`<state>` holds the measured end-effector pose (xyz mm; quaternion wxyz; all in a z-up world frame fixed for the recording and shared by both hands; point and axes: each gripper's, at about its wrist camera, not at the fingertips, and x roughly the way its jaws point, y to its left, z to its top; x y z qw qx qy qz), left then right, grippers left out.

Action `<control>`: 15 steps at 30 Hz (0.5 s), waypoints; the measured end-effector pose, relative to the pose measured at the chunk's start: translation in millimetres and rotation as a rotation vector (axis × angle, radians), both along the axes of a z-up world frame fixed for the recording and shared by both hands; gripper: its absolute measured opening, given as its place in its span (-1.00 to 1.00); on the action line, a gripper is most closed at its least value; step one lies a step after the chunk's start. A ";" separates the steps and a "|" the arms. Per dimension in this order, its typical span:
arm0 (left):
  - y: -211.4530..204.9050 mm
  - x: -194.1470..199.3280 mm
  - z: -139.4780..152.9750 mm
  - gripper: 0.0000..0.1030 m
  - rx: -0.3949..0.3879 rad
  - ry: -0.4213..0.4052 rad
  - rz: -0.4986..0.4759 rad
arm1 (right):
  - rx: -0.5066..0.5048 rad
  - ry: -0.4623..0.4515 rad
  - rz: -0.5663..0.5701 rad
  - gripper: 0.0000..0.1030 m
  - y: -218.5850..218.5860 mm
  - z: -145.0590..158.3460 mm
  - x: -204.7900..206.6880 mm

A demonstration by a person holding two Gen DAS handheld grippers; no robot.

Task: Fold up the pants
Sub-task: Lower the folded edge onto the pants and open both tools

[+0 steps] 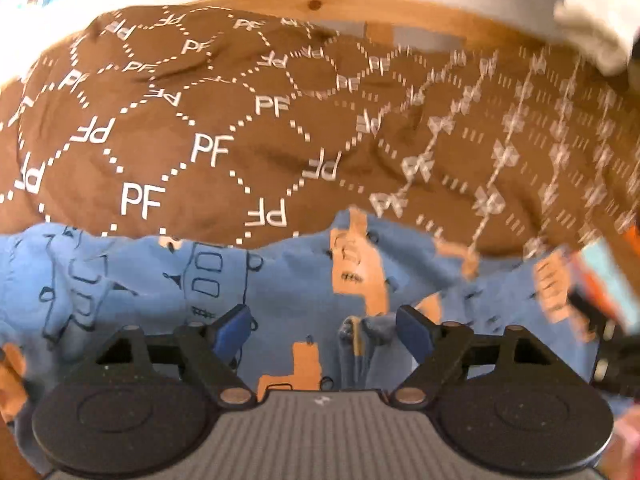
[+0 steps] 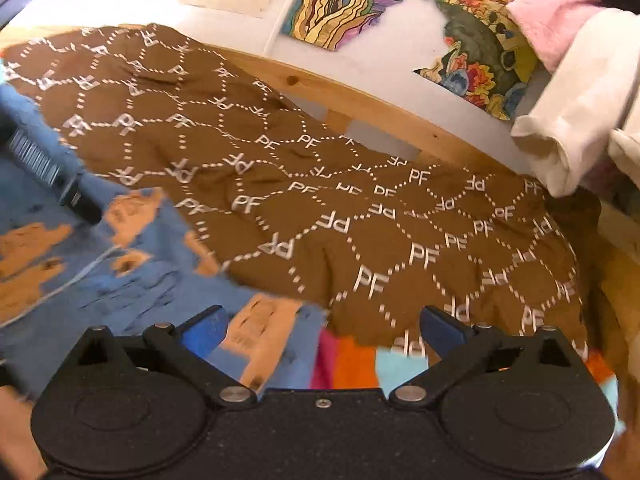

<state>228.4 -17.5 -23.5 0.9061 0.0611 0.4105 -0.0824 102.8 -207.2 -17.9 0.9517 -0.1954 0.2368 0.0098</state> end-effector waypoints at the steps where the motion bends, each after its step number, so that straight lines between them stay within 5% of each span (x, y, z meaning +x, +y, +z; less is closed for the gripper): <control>1: -2.8 0.3 -5.3 0.59 0.030 -0.009 0.006 | -0.013 0.017 0.014 0.98 0.5 -6.6 9.9; 5: 5.6 1.6 -19.8 0.65 0.004 -0.006 0.046 | -0.084 0.065 -0.027 0.98 -9.8 -33.7 34.0; 10: 10.6 3.6 -22.8 0.69 -0.010 0.000 0.045 | 0.092 0.106 -0.188 0.98 -57.1 -32.7 44.0; 15: 16.0 -1.0 -11.7 0.70 -0.034 0.022 0.075 | 0.004 0.034 -0.213 0.97 -49.6 -18.2 19.1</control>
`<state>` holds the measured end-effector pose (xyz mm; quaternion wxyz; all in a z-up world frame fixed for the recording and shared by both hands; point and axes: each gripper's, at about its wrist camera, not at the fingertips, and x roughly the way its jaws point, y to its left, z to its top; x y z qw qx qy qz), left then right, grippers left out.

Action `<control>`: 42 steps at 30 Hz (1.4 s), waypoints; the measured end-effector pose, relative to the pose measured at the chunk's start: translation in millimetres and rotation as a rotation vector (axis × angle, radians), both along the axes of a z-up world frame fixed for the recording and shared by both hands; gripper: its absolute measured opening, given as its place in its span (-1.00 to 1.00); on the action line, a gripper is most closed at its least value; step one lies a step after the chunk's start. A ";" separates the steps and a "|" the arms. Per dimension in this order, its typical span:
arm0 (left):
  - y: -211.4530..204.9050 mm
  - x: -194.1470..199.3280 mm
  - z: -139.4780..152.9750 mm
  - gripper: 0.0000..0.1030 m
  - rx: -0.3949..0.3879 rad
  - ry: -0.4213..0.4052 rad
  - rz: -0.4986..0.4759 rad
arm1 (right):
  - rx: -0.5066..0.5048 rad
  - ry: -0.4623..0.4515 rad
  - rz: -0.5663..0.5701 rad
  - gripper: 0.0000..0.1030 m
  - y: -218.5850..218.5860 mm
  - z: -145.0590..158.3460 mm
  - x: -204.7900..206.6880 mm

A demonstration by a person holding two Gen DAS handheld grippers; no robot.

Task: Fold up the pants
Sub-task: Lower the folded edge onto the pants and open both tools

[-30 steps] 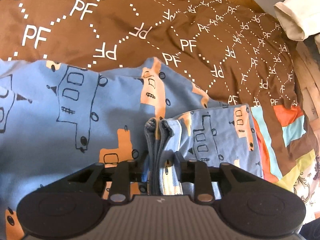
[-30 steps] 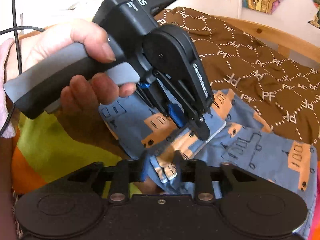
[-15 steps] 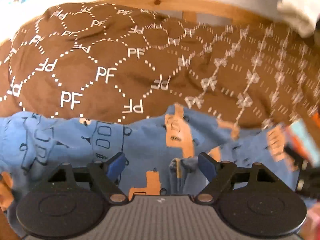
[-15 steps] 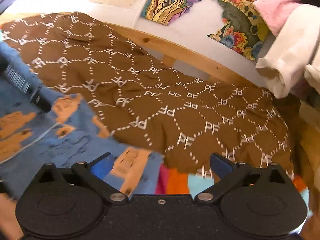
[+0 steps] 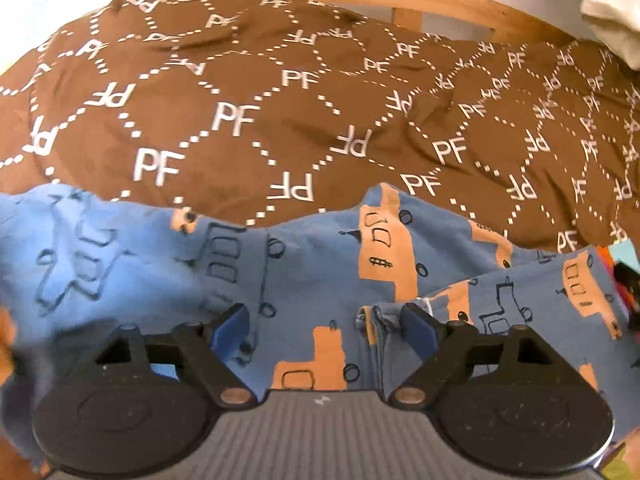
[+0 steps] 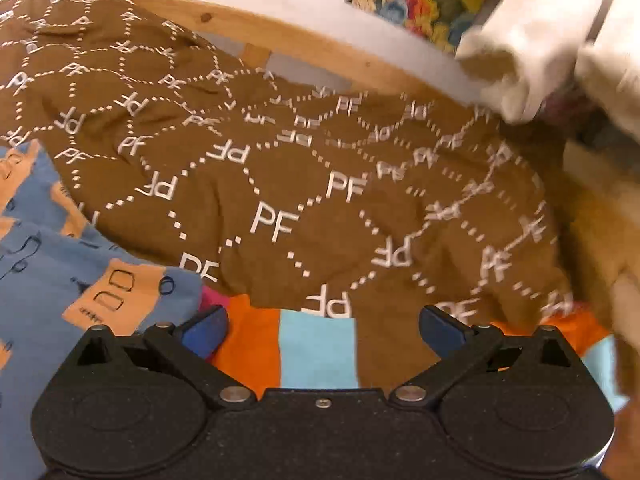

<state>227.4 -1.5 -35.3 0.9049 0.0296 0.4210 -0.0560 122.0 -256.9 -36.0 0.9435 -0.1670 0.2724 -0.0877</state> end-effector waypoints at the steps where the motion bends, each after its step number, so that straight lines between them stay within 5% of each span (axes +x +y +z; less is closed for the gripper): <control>1: 2.8 -4.3 4.0 0.74 0.000 -0.002 0.008 | 0.024 -0.015 0.006 0.98 3.5 3.3 -9.2; 10: -0.1 -55.4 2.3 0.90 0.118 -0.002 -0.006 | -0.022 0.012 0.165 0.98 45.8 -10.1 -88.3; 16: -13.1 -63.5 -15.0 0.93 0.293 -0.016 -0.035 | 0.002 0.035 0.038 0.98 18.2 -15.7 -92.9; 23: -9.4 -65.5 6.6 0.91 0.234 -0.105 0.013 | -0.062 -0.057 0.072 0.99 20.6 5.8 -86.7; 29: -24.4 -37.8 10.5 0.99 0.160 -0.234 -0.033 | -0.122 -0.074 0.189 0.98 39.7 7.3 -24.5; 33: -29.9 -11.3 -22.4 0.99 0.227 -0.141 -0.051 | -0.179 -0.058 0.188 0.98 38.9 -2.0 10.1; 37: -3.6 -3.9 -26.2 1.00 0.057 -0.095 -0.006 | -0.136 0.000 0.162 0.98 21.1 -12.6 19.3; 42: -4.7 -9.3 -12.6 0.99 0.088 -0.097 0.012 | -0.121 -0.032 0.069 0.98 20.4 0.1 -2.0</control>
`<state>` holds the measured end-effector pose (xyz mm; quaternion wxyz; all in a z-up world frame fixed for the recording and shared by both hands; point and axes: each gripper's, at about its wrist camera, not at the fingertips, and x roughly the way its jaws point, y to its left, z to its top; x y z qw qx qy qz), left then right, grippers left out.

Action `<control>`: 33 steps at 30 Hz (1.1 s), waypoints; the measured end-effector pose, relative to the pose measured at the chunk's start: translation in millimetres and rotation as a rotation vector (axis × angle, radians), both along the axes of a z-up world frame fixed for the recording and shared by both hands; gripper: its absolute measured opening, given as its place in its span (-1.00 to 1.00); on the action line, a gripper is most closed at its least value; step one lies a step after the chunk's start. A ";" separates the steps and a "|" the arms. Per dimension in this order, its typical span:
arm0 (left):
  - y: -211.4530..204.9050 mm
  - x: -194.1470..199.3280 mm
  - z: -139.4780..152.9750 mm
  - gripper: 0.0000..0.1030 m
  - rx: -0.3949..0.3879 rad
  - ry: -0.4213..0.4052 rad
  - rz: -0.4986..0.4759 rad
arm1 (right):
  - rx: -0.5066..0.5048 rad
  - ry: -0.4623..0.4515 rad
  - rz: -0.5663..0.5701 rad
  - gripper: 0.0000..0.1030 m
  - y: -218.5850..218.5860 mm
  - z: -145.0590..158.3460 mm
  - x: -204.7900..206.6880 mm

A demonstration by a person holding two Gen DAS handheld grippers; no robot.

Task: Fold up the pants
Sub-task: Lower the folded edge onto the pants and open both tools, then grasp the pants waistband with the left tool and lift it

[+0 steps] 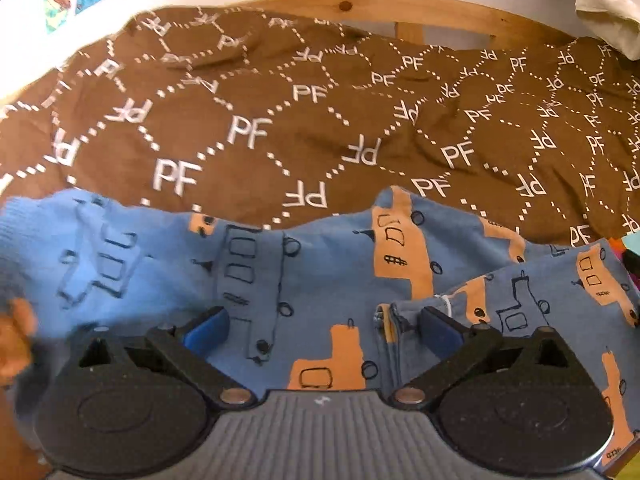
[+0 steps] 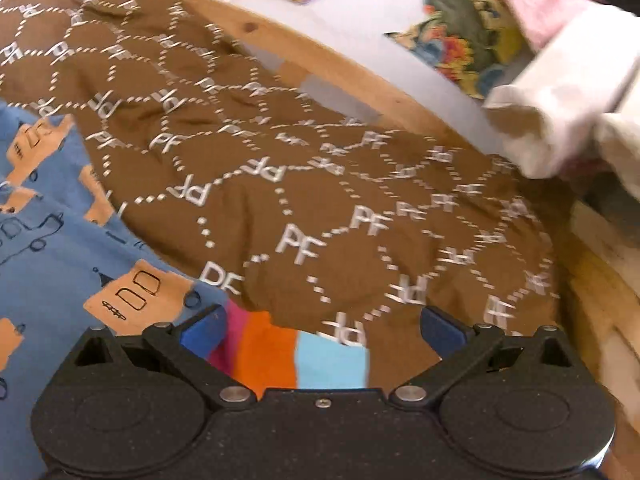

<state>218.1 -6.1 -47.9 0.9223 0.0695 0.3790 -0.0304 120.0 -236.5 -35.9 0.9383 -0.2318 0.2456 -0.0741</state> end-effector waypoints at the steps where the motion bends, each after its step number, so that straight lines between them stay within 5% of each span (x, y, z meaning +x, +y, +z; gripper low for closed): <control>1: -3.0 -5.5 3.8 0.99 0.014 -0.008 -0.011 | 0.021 -0.016 0.018 0.99 3.2 4.2 -8.8; 6: 1.9 -37.9 37.4 0.99 0.118 -0.098 -0.085 | 0.057 -0.044 0.073 0.98 29.4 9.4 -42.8; 9: 21.6 -44.1 64.0 0.99 0.102 -0.133 -0.061 | 0.084 -0.031 0.120 0.99 43.1 11.0 -51.2; 13: 68.3 -49.0 87.8 0.99 0.002 -0.141 0.043 | 0.073 -0.047 0.230 0.99 70.8 16.7 -58.8; 18: 119.8 -44.6 76.6 0.99 -0.062 -0.099 0.215 | 0.076 -0.019 0.344 0.99 110.7 20.3 -33.4; 29: 142.7 -39.2 56.8 0.48 -0.294 -0.109 0.243 | 0.167 0.077 0.532 0.98 185.0 26.0 53.8; 33: 159.3 -42.1 54.4 0.30 -0.420 -0.115 0.304 | 0.103 0.083 0.623 0.98 204.3 20.4 74.1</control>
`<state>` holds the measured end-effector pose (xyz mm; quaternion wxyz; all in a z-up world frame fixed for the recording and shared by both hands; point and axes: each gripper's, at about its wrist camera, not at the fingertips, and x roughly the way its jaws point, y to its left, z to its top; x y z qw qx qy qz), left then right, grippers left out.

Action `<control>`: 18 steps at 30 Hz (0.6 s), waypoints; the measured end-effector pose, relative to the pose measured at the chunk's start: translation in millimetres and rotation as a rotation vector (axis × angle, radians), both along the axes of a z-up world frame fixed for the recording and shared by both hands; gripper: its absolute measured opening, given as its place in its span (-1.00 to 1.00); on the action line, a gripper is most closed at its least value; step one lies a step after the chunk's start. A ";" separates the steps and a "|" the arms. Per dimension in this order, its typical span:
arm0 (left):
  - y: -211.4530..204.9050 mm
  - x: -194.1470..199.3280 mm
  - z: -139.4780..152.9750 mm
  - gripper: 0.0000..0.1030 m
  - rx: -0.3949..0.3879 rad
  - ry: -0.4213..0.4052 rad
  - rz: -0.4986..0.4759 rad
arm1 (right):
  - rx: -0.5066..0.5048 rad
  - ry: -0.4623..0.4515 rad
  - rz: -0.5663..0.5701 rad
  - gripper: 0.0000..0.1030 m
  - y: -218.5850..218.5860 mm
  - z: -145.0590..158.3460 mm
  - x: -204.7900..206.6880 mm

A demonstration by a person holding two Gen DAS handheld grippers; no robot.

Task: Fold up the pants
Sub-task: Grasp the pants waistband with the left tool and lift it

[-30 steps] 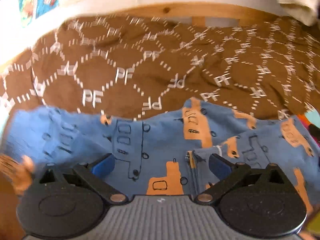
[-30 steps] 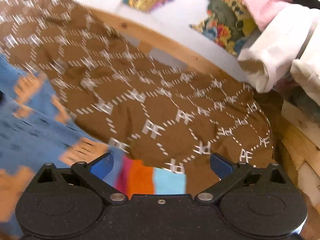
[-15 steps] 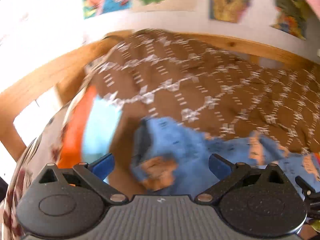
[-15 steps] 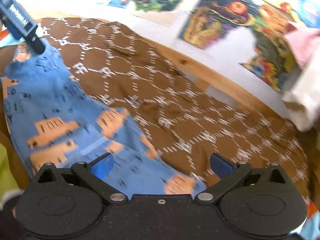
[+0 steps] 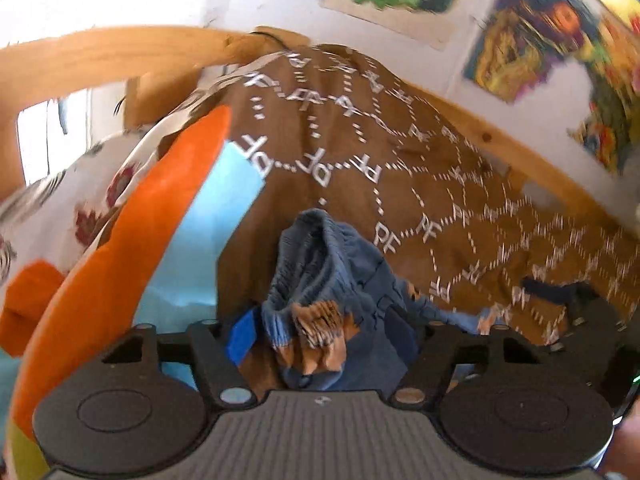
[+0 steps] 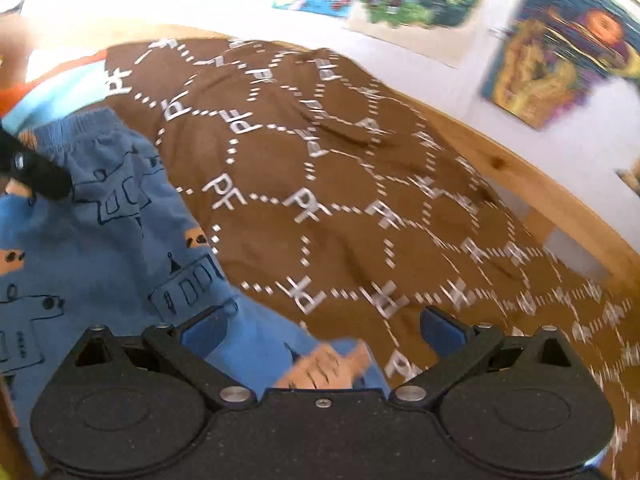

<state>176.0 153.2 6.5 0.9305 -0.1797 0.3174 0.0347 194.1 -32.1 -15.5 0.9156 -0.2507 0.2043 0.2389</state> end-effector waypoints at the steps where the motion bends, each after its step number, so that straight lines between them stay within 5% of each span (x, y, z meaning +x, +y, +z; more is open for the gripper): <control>1: 3.0 0.3 -0.7 0.06 -0.016 -0.001 0.018 | -0.017 0.000 0.016 0.98 5.3 -2.4 5.8; 4: 10.5 4.6 -5.2 -0.56 -0.002 0.032 0.068 | -0.128 0.036 0.026 0.98 23.9 -19.6 29.4; 7: 20.0 -2.6 -4.8 -0.64 -0.077 0.002 0.087 | -0.106 0.047 0.030 0.98 24.4 -17.6 37.9; 11: 14.4 -11.1 -0.3 -0.64 0.000 -0.010 0.080 | -0.019 0.029 0.002 0.98 15.3 5.2 21.7; 18: 14.7 -6.9 -1.9 -0.64 -0.006 0.017 0.086 | 0.121 0.022 0.205 0.98 51.2 37.3 20.4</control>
